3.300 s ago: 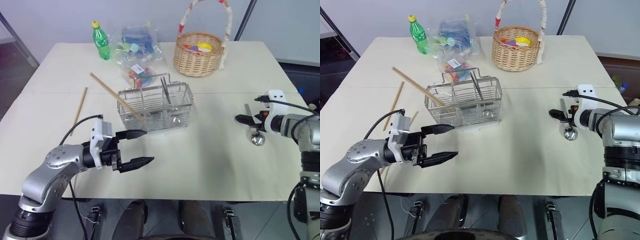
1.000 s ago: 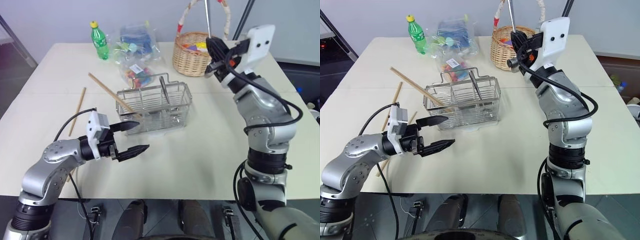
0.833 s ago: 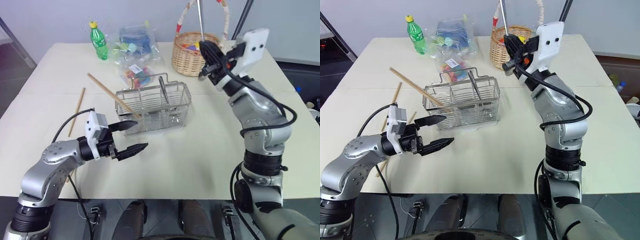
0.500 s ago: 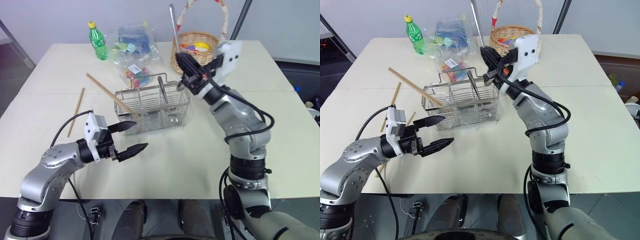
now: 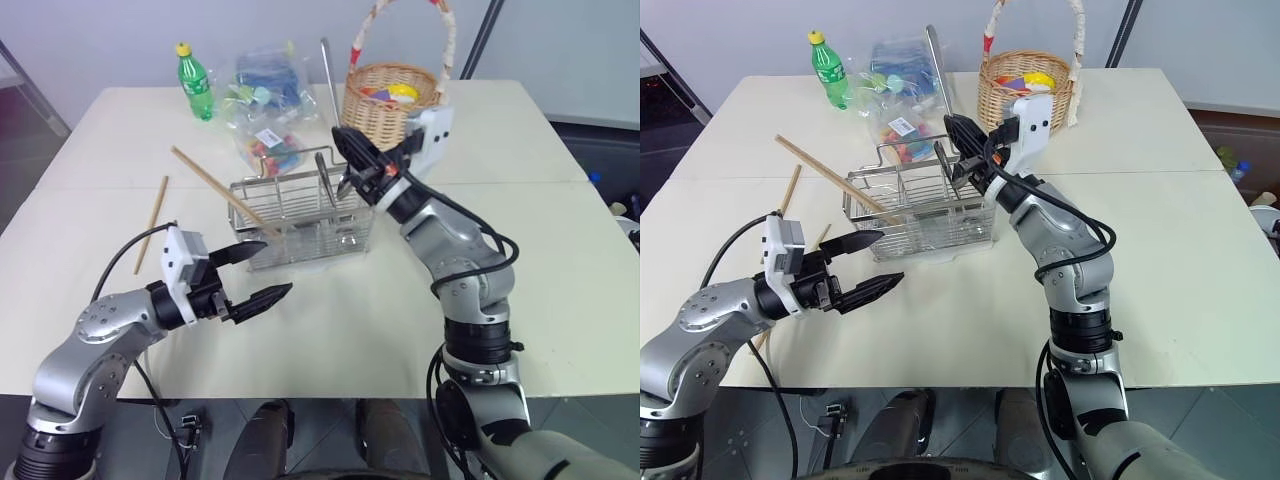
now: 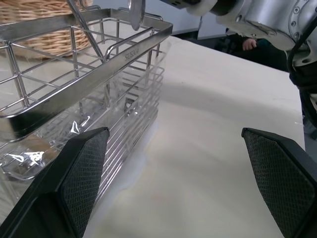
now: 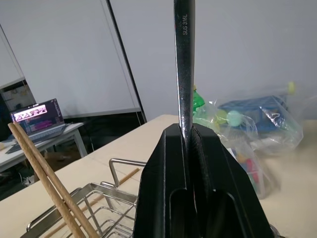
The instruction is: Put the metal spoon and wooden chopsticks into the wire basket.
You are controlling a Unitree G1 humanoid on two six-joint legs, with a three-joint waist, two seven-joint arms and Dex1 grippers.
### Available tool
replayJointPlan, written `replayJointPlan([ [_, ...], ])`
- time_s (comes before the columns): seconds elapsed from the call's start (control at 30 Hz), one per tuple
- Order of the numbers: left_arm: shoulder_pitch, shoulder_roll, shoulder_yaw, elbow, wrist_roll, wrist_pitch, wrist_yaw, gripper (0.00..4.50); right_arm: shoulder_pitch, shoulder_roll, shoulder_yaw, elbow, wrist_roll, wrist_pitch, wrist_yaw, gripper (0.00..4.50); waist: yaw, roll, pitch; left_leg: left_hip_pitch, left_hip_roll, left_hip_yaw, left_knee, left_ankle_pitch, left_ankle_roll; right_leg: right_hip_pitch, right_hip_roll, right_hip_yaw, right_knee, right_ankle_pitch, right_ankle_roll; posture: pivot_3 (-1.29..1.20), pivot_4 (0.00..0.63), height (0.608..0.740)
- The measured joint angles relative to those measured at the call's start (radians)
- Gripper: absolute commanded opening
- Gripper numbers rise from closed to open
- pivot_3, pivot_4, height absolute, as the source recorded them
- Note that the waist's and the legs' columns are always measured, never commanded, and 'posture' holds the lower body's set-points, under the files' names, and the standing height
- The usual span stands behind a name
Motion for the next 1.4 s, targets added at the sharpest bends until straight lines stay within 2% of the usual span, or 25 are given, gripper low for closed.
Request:
replayJointPlan([
  [0.1, 0.000, 0.000, 0.000, 0.000, -0.001, 0.000, 0.009, 4.50, 0.011, -0.001, 0.001, 0.000, 0.001, -0.004, 0.004, 0.09, 0.000, 0.000, 0.000, 0.000, 0.000, 0.000, 0.000, 0.000, 0.000, 0.000, 0.000, 0.000, 0.000, 0.000, 0.000, 0.00, 0.150, 0.740],
  [0.13, 0.000, 0.000, 0.001, 0.000, -0.001, 0.000, 0.012, 4.50, 0.018, -0.002, 0.003, 0.000, 0.001, -0.007, 0.008, 0.38, 0.001, 0.000, 0.000, 0.000, 0.000, 0.000, 0.000, 0.000, 0.000, 0.000, 0.000, 0.000, 0.000, 0.000, 0.000, 0.00, 0.150, 0.740],
  [0.2, 0.000, -0.002, 0.001, 0.000, -0.001, 0.000, 0.020, 4.50, 0.039, -0.004, 0.006, 0.000, 0.001, -0.016, 0.013, 1.09, 0.001, 0.000, 0.000, 0.000, 0.000, 0.000, 0.000, 0.000, 0.000, 0.000, 0.000, 0.000, 0.000, 0.000, 0.000, 0.00, 0.150, 0.740],
  [0.4, 0.000, -0.005, 0.001, 0.000, -0.002, 0.000, 0.028, 4.50, 0.048, -0.006, 0.006, 0.001, 0.000, -0.030, 0.016, 4.17, 0.000, 0.000, 0.000, 0.000, 0.001, 0.000, 0.000, 0.000, 0.000, 0.000, 0.001, 0.000, 0.000, 0.000, 0.000, 0.00, 0.150, 0.740],
  [0.43, 0.000, -0.005, 0.001, 0.000, -0.002, 0.000, 0.028, 4.50, 0.048, -0.007, 0.006, 0.001, -0.001, -0.032, 0.015, 4.46, 0.000, 0.000, 0.000, 0.000, 0.001, 0.000, 0.000, 0.000, 0.000, 0.000, 0.001, 0.000, 0.000, 0.000, 0.000, 0.00, 0.150, 0.740],
  [0.7, 0.045, -0.005, 0.018, -0.007, -0.004, 0.000, 0.028, 4.50, 0.048, -0.064, 0.006, -0.004, -0.016, -0.027, 0.027, 4.46, 0.002, 0.000, 0.000, 0.000, 0.001, 0.000, 0.000, 0.000, 0.000, 0.000, 0.000, 0.000, 0.000, 0.000, 0.000, 0.00, 0.150, 0.740],
  [0.9, 0.082, 0.005, 0.051, -0.061, -0.031, 0.012, 0.045, 4.50, 0.060, -0.208, -0.035, -0.069, 0.030, 0.041, 0.087, 4.46, 0.005, 0.000, 0.000, 0.000, 0.001, 0.000, 0.000, 0.000, 0.000, 0.001, 0.000, 0.000, -0.001, 0.000, 0.000, 0.00, 0.150, 0.740],
  [1.13, 0.152, -0.014, 0.077, -0.099, -0.050, 0.024, 0.097, 4.50, 0.218, -0.408, -0.101, -0.211, 0.125, 0.138, 0.199, 4.46, 0.008, 0.000, 0.000, -0.001, 0.001, 0.001, 0.000, 0.000, 0.001, 0.001, 0.000, 0.000, -0.002, 0.000, 0.000, 0.00, 0.150, 0.740],
  [1.4, 0.275, -0.028, 0.083, -0.090, -0.001, -0.005, 0.118, 4.50, 0.351, -0.551, -0.195, -0.313, 0.230, 0.181, 0.285, 4.46, 0.009, -0.001, 0.000, -0.001, 0.003, 0.004, 0.001, 0.000, 0.001, 0.001, 0.000, 0.000, -0.003, -0.002, -0.004, 0.00, 0.150, 0.740],
])
